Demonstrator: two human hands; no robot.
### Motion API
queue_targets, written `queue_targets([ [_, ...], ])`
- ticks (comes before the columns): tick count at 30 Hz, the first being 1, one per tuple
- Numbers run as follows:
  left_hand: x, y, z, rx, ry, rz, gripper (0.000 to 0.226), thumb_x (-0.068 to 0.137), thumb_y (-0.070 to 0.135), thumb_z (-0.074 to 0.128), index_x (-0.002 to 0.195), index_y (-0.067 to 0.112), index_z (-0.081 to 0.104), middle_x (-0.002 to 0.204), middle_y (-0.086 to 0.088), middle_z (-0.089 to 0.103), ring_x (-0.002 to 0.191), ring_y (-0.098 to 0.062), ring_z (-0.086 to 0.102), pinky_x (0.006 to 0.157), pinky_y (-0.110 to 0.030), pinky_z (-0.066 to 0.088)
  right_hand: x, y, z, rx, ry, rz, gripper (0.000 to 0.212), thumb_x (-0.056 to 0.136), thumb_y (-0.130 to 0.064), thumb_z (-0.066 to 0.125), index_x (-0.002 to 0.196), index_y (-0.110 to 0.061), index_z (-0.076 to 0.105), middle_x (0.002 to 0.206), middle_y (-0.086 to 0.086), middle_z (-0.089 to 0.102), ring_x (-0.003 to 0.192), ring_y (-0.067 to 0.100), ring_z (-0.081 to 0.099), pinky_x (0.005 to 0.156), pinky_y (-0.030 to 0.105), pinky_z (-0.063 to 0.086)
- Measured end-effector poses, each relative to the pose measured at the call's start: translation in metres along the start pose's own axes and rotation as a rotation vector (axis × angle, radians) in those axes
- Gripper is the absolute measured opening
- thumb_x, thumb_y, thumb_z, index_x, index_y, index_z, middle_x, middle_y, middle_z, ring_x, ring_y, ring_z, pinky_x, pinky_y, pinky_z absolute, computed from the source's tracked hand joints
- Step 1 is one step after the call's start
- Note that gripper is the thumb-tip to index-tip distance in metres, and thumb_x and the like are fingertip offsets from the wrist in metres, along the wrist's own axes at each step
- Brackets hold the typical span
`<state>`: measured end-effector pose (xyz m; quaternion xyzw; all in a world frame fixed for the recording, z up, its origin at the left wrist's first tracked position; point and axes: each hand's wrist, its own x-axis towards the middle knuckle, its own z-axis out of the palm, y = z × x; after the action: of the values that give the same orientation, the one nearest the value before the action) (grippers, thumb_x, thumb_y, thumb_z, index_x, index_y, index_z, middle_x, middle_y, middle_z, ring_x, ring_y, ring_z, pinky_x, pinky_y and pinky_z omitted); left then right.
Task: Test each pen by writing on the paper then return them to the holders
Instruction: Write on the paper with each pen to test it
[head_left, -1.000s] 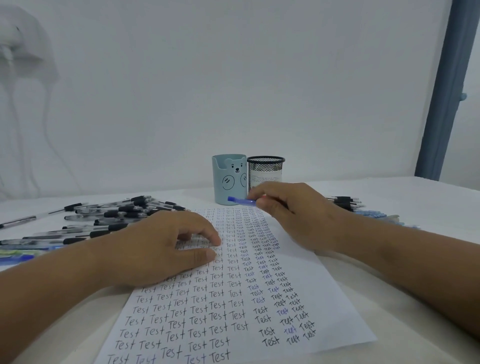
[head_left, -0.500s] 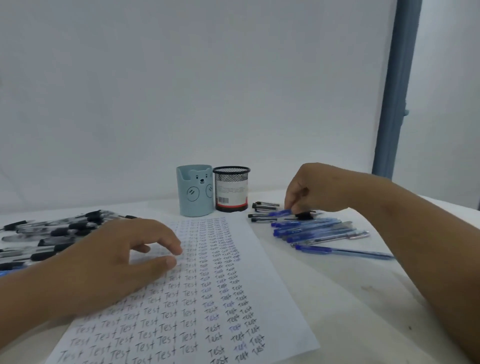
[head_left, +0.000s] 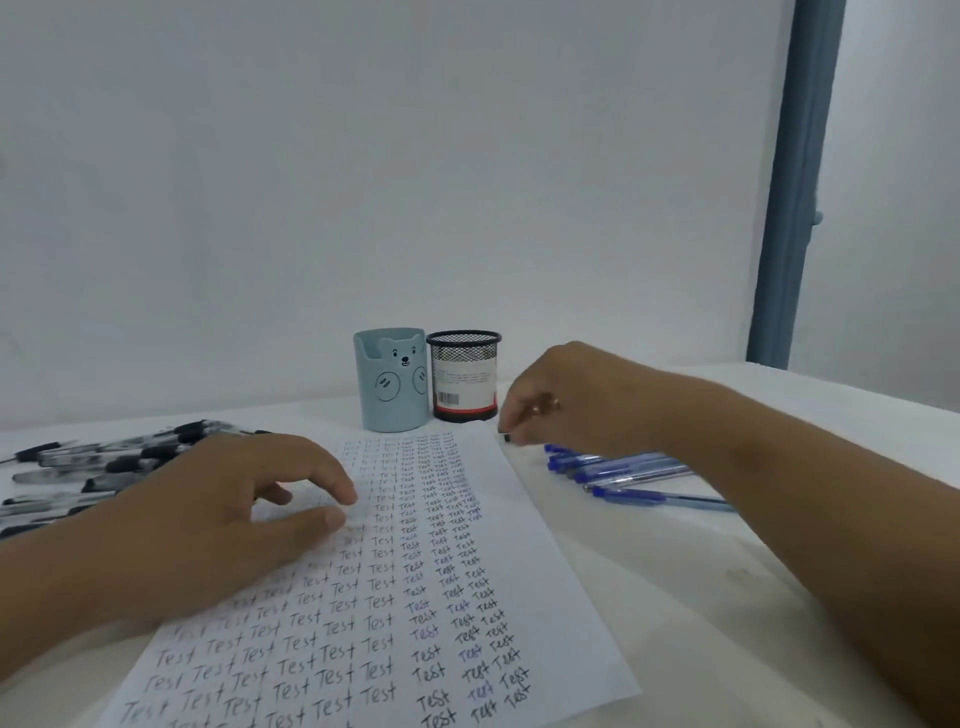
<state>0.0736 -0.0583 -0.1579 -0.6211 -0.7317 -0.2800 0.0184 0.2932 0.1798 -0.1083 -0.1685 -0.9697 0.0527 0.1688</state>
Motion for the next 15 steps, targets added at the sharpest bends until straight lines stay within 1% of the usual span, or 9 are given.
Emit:
queue_targets([
  [2, -0.001, 0.004, -0.009, 0.024, -0.011, 0.021, 0.020, 0.079, 0.059, 0.064, 0.098, 0.055, 0.071, 0.107, 0.036, 0.066, 0.100, 0.003, 0.065, 0.088, -0.030, 0.056, 0.001, -0.027, 0.017, 0.071, -0.007, -0.095, 0.012, 0.091, -0.031, 0.072, 0.101, -0.027, 0.077, 0.084, -0.021, 0.067, 0.079, -0.006, 0.060, 0.070, 0.005, 0.043],
  [4, -0.001, 0.004, -0.020, 0.031, 0.006, 0.016, 0.008, 0.083, 0.040, 0.074, 0.089, 0.045, 0.076, 0.094, 0.026, 0.072, 0.090, -0.001, 0.067, 0.076, -0.019, 0.054, 0.000, -0.049, 0.033, 0.120, -0.040, -0.168, 0.016, 0.094, -0.036, 0.068, 0.107, -0.030, 0.075, 0.092, -0.019, 0.068, 0.083, 0.001, 0.062, 0.071, 0.010, 0.047],
  [6, -0.004, 0.000, -0.035, 0.034, 0.014, -0.033, 0.017, 0.084, 0.023, 0.079, 0.086, 0.040, 0.078, 0.087, 0.022, 0.073, 0.083, -0.001, 0.067, 0.071, -0.012, 0.051, 0.002, -0.062, 0.045, 0.137, -0.051, -0.223, 0.021, 0.095, -0.040, 0.065, 0.113, -0.032, 0.072, 0.099, -0.021, 0.066, 0.087, 0.001, 0.060, 0.073, 0.012, 0.048],
  [7, -0.002, -0.002, -0.042, 0.066, -0.010, -0.058, 0.020, 0.085, 0.019, 0.078, 0.087, 0.039, 0.078, 0.086, 0.022, 0.073, 0.081, 0.000, 0.066, 0.071, -0.011, 0.049, 0.001, -0.064, 0.048, 0.133, -0.048, -0.237, 0.023, 0.095, -0.042, 0.064, 0.115, -0.034, 0.070, 0.101, -0.023, 0.064, 0.089, 0.000, 0.058, 0.073, 0.010, 0.046],
  [9, -0.005, -0.012, -0.057, 0.162, -0.089, -0.135, 0.022, 0.086, 0.019, 0.075, 0.088, 0.041, 0.076, 0.083, 0.020, 0.071, 0.078, -0.002, 0.064, 0.069, -0.013, 0.048, 0.004, -0.068, 0.055, 0.118, -0.044, -0.263, 0.023, 0.095, -0.045, 0.062, 0.115, -0.036, 0.070, 0.104, -0.024, 0.062, 0.092, -0.003, 0.056, 0.074, 0.007, 0.041],
  [10, -0.006, -0.018, -0.063, 0.186, -0.124, -0.177, 0.021, 0.086, 0.020, 0.075, 0.089, 0.041, 0.076, 0.083, 0.018, 0.070, 0.077, -0.004, 0.063, 0.068, -0.014, 0.048, 0.005, -0.069, 0.058, 0.112, -0.043, -0.275, 0.022, 0.095, -0.045, 0.062, 0.113, -0.035, 0.070, 0.103, -0.024, 0.062, 0.092, -0.003, 0.055, 0.074, 0.007, 0.040],
  [13, -0.012, -0.032, -0.077, 0.205, -0.197, -0.275, 0.018, 0.083, 0.025, 0.080, 0.092, 0.040, 0.075, 0.085, 0.019, 0.070, 0.078, -0.007, 0.063, 0.071, -0.019, 0.050, 0.006, -0.068, 0.062, 0.124, -0.050, -0.293, 0.019, 0.095, -0.044, 0.061, 0.108, -0.035, 0.072, 0.100, -0.024, 0.063, 0.094, -0.001, 0.056, 0.077, 0.010, 0.041],
  [15, -0.013, -0.037, -0.080, 0.224, -0.245, -0.313, 0.016, 0.081, 0.030, 0.083, 0.092, 0.039, 0.075, 0.084, 0.020, 0.070, 0.076, -0.003, 0.063, 0.075, -0.021, 0.051, 0.005, -0.067, 0.062, 0.125, -0.058, -0.293, 0.019, 0.095, -0.045, 0.060, 0.109, -0.037, 0.071, 0.101, -0.025, 0.062, 0.097, 0.000, 0.057, 0.080, 0.013, 0.043],
])
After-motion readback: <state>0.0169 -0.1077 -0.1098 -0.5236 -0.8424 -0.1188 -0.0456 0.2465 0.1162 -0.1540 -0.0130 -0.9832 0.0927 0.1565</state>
